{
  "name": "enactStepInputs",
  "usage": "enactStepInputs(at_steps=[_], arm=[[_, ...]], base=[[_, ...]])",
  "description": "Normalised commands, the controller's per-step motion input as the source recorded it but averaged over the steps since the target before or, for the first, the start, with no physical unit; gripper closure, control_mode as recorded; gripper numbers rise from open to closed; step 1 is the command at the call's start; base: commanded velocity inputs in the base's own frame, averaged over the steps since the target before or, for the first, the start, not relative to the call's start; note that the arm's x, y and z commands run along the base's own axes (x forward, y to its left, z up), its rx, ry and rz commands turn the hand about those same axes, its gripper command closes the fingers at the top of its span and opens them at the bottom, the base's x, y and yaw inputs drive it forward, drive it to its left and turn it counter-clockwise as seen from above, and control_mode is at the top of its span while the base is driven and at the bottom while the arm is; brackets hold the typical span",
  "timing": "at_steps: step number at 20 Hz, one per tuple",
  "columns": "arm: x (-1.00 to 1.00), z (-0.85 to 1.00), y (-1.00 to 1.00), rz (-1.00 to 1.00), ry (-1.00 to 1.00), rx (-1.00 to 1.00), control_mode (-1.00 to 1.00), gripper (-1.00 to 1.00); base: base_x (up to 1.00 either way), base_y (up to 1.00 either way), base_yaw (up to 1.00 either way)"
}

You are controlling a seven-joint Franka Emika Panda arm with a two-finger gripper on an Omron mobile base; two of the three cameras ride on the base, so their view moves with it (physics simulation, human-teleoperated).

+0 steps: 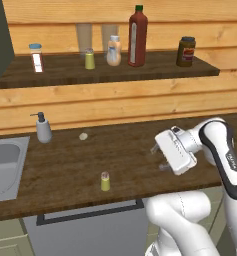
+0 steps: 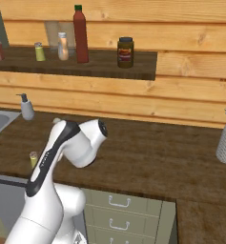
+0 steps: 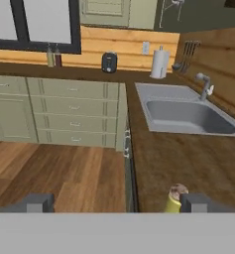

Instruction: Put the shaker and condiment bottle from the counter next to their counterparts in the cabinet.

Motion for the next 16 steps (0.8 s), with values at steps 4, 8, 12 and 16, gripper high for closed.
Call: enactStepInputs(at_steps=[4,8,12,16], arm=[[0.00,-0.45,0.21,0.13,0.00,0.00,-1.00,-1.00],[0.00,-0.17,0.37,0.00,0.00,0.00,-1.00,-1.00],[0.00,-0.36,0.35,0.00,0.03,0.00,-1.00,-1.00],[0.00,-0.31,0.13,0.00,0.02,-0.02,-1.00,-1.00]], base=[[0.00,0.00,0.00],[0.00,0.00,0.00],[0.00,0.00,0.00],[0.00,0.00,0.00]])
